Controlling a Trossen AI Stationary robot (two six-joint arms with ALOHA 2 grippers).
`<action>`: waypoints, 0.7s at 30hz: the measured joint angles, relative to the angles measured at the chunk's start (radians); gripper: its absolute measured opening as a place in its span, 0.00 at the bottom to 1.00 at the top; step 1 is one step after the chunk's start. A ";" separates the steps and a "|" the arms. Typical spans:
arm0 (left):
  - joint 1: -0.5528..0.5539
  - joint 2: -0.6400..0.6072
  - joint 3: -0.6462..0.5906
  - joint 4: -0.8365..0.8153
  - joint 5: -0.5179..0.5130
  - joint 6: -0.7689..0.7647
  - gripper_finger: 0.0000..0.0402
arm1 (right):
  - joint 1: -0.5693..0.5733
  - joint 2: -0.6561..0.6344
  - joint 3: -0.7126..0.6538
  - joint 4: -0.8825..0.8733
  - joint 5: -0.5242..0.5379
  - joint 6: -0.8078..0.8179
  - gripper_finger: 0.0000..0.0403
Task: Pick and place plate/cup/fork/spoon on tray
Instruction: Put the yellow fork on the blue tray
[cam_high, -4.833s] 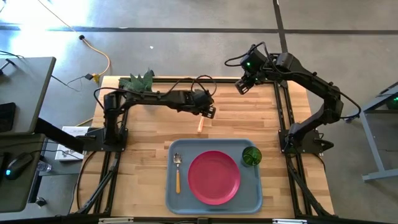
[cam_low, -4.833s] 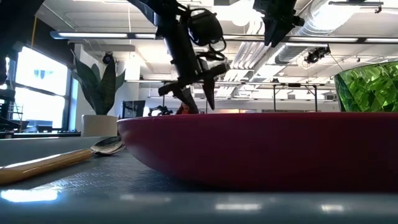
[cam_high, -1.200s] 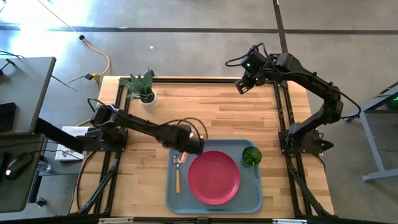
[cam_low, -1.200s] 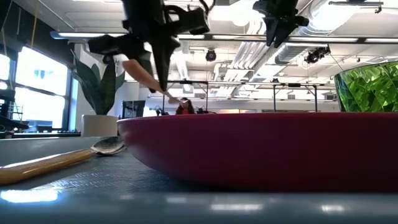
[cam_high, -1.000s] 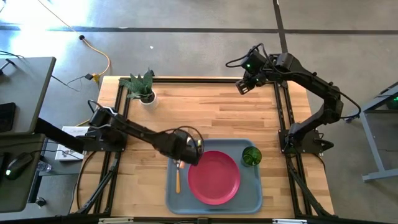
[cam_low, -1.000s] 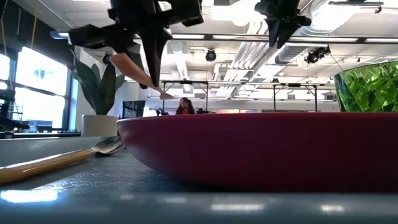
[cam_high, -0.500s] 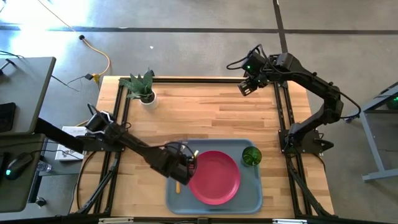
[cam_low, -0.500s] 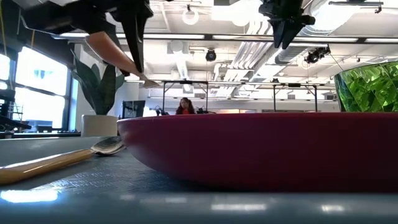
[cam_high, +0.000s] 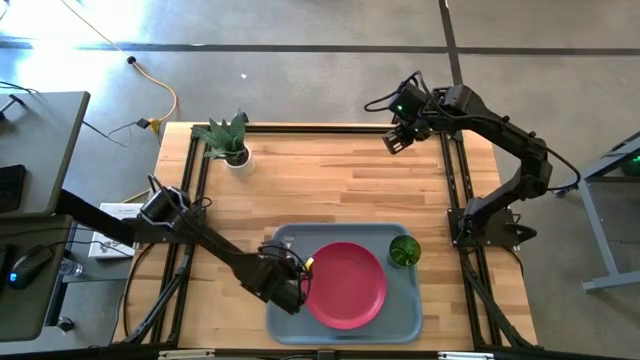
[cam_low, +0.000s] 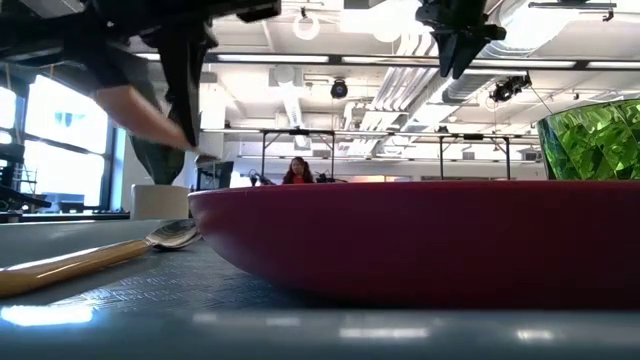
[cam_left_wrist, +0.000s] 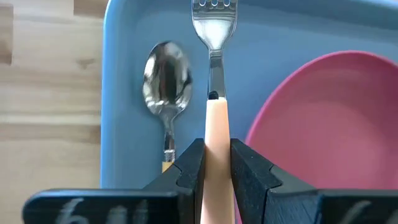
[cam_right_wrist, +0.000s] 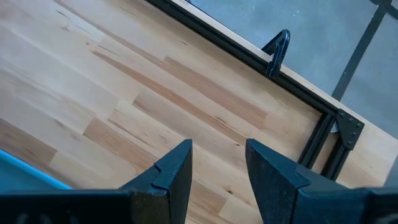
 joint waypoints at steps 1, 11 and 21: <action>-0.004 0.009 0.000 0.002 0.004 -0.018 0.13 | 0.000 0.000 0.000 0.004 0.000 0.000 0.35; -0.025 0.059 -0.001 0.041 0.018 -0.073 0.13 | 0.000 0.000 0.000 0.029 0.000 0.000 0.35; -0.029 0.100 -0.001 0.097 0.022 -0.072 0.13 | 0.000 0.000 0.000 0.033 0.000 -0.006 0.35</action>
